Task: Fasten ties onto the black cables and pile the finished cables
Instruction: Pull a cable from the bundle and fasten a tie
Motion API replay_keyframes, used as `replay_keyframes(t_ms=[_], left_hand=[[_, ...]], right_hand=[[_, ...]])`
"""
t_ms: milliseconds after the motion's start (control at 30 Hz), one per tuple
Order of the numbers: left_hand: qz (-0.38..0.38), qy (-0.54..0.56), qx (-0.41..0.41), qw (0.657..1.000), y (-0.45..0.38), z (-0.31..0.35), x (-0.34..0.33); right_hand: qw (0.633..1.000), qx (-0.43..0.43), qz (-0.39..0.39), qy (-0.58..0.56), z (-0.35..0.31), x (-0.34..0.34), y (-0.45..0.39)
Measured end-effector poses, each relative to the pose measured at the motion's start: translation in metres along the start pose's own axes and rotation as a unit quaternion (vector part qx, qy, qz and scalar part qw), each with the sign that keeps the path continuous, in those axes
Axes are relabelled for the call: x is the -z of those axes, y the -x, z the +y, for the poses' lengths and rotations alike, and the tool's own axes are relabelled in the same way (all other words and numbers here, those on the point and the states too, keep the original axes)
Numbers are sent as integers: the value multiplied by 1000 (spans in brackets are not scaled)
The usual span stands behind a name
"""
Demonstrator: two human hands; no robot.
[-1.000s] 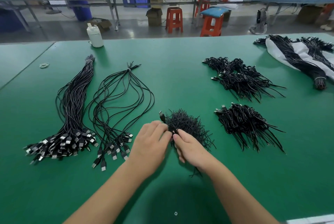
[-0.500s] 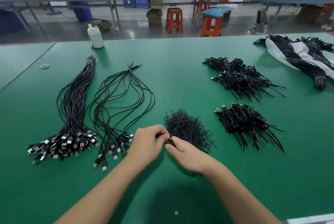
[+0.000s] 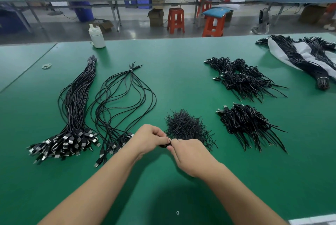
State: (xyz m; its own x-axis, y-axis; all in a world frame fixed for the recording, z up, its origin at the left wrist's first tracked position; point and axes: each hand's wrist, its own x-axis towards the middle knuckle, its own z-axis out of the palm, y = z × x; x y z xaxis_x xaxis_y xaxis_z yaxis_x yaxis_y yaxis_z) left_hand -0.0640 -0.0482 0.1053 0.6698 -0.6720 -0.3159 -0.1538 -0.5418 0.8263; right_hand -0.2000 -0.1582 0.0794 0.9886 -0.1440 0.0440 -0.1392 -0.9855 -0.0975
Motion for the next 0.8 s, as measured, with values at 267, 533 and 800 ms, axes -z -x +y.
replay_keyframes(t_ms=[267, 533, 800], left_hand=[[30, -140, -59, 988, 1, 4, -2], [-4, -246, -68, 967, 6, 16, 3], [-3, -308, -94, 947, 7, 17, -1]], right_hand=[[999, 19, 14, 26, 1, -1, -8], [999, 32, -1, 43, 0, 4, -10], [998, 36, -33, 35, 7, 0, -12]])
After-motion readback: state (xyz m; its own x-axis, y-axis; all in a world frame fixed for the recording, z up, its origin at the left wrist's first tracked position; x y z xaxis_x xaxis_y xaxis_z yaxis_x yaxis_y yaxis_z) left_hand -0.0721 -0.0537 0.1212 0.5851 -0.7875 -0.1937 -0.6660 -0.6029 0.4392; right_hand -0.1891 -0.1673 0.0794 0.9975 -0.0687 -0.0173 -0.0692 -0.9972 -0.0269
